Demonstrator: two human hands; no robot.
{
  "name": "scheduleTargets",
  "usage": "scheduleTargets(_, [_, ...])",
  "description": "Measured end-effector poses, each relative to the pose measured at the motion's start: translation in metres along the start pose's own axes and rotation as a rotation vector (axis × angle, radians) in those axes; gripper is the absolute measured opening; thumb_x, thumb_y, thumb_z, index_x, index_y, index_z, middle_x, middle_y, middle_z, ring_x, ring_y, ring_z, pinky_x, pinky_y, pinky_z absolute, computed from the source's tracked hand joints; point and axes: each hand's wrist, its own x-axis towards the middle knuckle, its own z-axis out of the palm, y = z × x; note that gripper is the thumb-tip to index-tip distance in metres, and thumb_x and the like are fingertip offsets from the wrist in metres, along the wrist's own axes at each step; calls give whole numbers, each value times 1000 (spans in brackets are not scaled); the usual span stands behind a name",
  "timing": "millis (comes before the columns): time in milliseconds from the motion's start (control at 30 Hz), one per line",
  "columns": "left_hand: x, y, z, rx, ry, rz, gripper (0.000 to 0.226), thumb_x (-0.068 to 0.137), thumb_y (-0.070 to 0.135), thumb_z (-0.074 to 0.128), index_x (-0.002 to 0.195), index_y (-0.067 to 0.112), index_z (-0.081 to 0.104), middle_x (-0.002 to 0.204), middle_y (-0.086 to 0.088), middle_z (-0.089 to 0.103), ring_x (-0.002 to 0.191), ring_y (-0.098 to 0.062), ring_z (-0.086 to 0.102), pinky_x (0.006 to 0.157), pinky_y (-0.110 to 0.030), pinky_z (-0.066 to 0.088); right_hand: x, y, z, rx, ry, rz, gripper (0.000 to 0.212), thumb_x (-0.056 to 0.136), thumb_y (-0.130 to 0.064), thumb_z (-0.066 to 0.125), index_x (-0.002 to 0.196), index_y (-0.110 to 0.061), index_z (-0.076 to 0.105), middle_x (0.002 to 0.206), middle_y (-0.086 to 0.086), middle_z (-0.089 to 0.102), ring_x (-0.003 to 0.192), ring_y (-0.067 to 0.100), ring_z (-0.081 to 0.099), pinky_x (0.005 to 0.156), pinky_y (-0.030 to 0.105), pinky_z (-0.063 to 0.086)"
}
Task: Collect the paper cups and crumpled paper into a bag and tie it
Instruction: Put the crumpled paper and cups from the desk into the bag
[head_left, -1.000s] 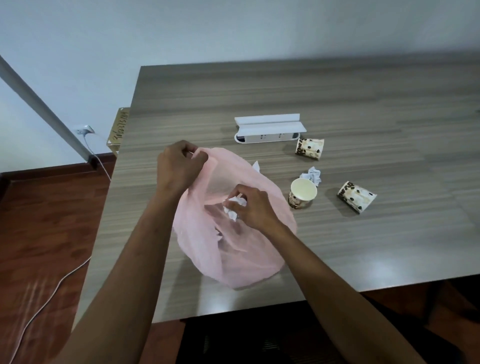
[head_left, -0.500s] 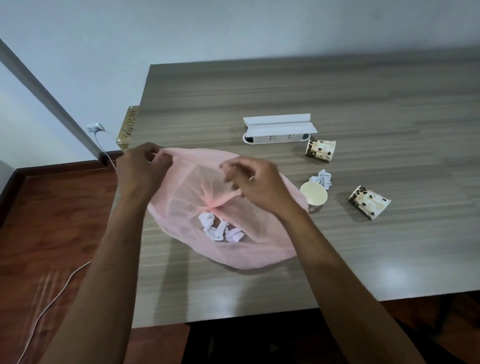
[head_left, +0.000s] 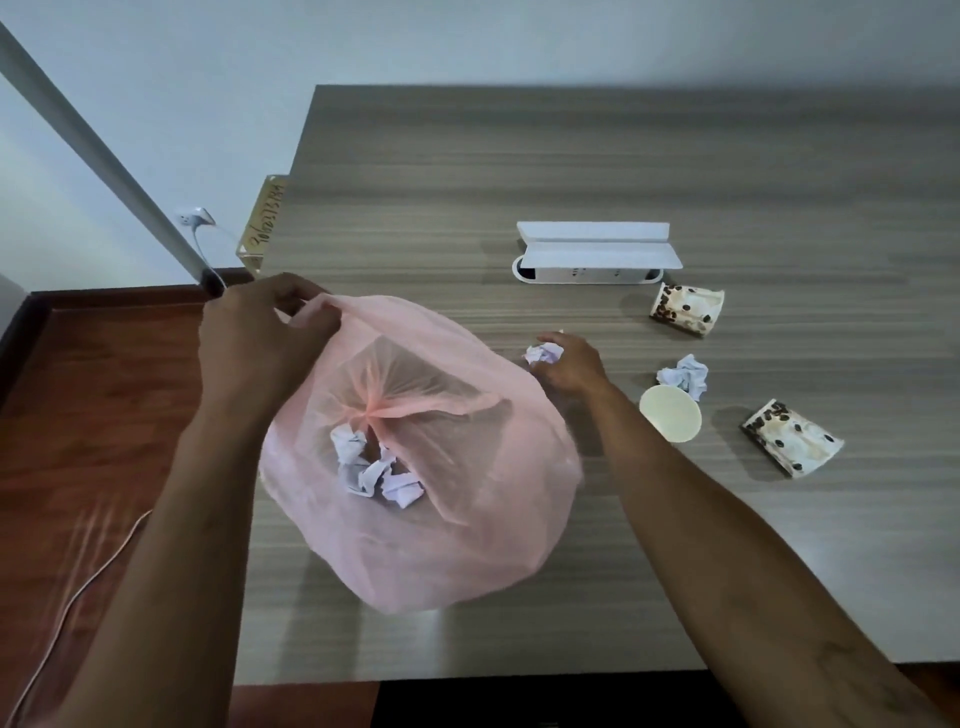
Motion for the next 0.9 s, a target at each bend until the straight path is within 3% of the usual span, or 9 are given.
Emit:
scheduleTargets(100, [2, -2, 11, -12, -14, -8, 16, 78, 36, 65, 89, 29, 74, 81, 9, 66, 82, -19, 63, 80, -34, 51, 14, 14, 17, -136, -78, -88, 33, 77, -29, 71, 110, -27, 73, 119, 4, 66, 109, 27, 62, 91, 32, 48])
scheduleTargets(200, [0, -2, 18, -60, -28, -21, 7, 80, 28, 69, 85, 29, 73, 78, 8, 66, 76, -15, 59, 74, -28, 46, 20, 20, 23, -121, 24, -116, 11, 76, -13, 74, 86, -15, 79, 95, 10, 73, 91, 29, 68, 74, 26, 46])
scheduleTargets(267, [-4, 0, 22, -81, -45, -12, 9, 80, 25, 69, 87, 25, 74, 79, 6, 67, 73, -14, 59, 72, -28, 46, 18, 21, 24, -85, 75, -73, 5, 74, -6, 73, 78, -7, 76, 86, 15, 74, 86, 31, 69, 73, 28, 49])
scheduleTargets(333, [-7, 3, 25, -95, -65, -15, 10, 80, 25, 68, 88, 23, 74, 80, 3, 69, 74, -15, 60, 72, -30, 48, 12, 21, 23, 6, 126, 1, 4, 75, -10, 72, 75, -6, 71, 83, 14, 73, 84, 30, 68, 77, 31, 52])
scheduleTargets(500, [-14, 9, 28, -112, -39, -30, 7, 81, 21, 68, 86, 19, 73, 76, 0, 66, 74, -17, 59, 69, -27, 43, -28, -15, -23, 320, 315, 38, 11, 83, -18, 70, 89, -10, 66, 88, 5, 67, 75, 17, 59, 67, 15, 46])
scheduleTargets(600, [-20, 15, 30, -112, -43, -68, 9, 83, 19, 65, 88, 16, 72, 76, 1, 64, 75, -17, 57, 67, -25, 36, -74, -53, -71, 618, 338, -43, 9, 83, -20, 68, 81, -24, 61, 85, 5, 71, 66, 19, 64, 66, 32, 57])
scheduleTargets(733, [-27, 25, 29, -126, -32, -134, 10, 83, 19, 63, 88, 16, 71, 77, 2, 63, 76, -16, 56, 68, -23, 36, -145, -86, -103, 779, 55, -348, 12, 86, -4, 69, 77, -10, 63, 64, 7, 65, 55, 24, 58, 50, 29, 51])
scheduleTargets(833, [-34, 33, 28, -146, -22, -131, 9, 82, 19, 63, 86, 18, 70, 76, 3, 63, 76, -17, 57, 68, -22, 35, -173, -96, -70, 554, -184, -412, 9, 83, -14, 76, 82, -9, 69, 77, 13, 71, 58, 22, 66, 55, 31, 54])
scheduleTargets(900, [-39, 37, 28, -159, -26, -129, 9, 81, 18, 63, 86, 17, 70, 75, 2, 63, 77, -18, 58, 69, -22, 35, -176, -94, -41, 266, -249, -439, 26, 81, -32, 77, 105, -22, 73, 103, 2, 74, 82, 19, 69, 74, 29, 52])
